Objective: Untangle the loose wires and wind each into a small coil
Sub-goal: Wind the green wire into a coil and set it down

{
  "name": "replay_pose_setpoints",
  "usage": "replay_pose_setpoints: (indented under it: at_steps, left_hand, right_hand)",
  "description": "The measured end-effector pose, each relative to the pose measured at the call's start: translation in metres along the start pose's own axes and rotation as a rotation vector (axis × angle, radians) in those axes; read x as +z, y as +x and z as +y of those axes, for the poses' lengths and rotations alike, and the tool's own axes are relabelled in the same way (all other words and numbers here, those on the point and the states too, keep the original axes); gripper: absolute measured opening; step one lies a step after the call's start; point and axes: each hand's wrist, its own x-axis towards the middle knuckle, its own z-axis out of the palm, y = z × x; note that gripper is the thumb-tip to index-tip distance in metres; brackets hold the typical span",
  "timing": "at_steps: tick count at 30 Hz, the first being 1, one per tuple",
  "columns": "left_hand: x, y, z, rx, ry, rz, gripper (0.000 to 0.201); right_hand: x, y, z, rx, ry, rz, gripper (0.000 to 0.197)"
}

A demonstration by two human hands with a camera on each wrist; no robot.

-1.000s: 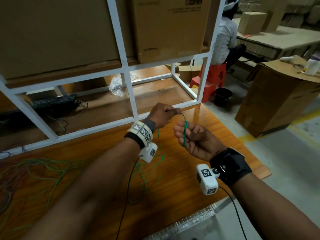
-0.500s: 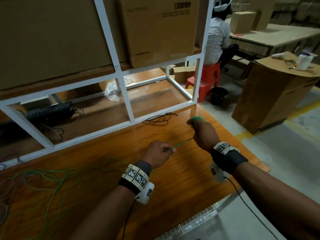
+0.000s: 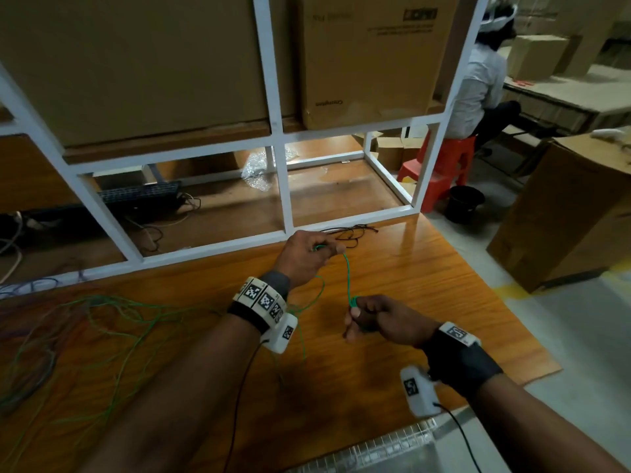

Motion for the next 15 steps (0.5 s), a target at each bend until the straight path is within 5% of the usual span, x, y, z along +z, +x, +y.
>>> replay_pose_setpoints:
  at_steps: [4,7,9,12,14,15]
  left_hand:
    - [0.012,0.004,0.0,0.005,0.015,0.056,0.013]
    - [0.026,0.0,-0.011,-0.02,-0.037,0.036,0.01]
    - [0.04,-0.007,-0.018,-0.026,-0.092,0.031,0.026]
    - [0.06,-0.023,-0.022,-0.11,-0.173,-0.053,0.015]
    - [0.065,-0.032,-0.03,-0.143,-0.093,-0.108,0.044]
    - [0.067,-0.035,-0.038,-0.149,-0.065,-0.134,0.043]
  right_hand:
    - [0.017,-0.007,-0.032,-0.173,0.477,-0.058,0.026]
    - [0.007,-0.01,-0.058,-0.327,0.773,0.058,0.02]
    - [-0.01,-0.008,-0.069,-0.399,0.976,0.155,0.017]
    - [-0.039,0.006,-0.067,-0.464,1.231,0.521,0.017]
    - [-0.057,0.015,-0.06,-0.48,1.091,0.839,0.024]
    - [-0.064,0.018,-0.054,-0.473,0.877,1.015,0.028]
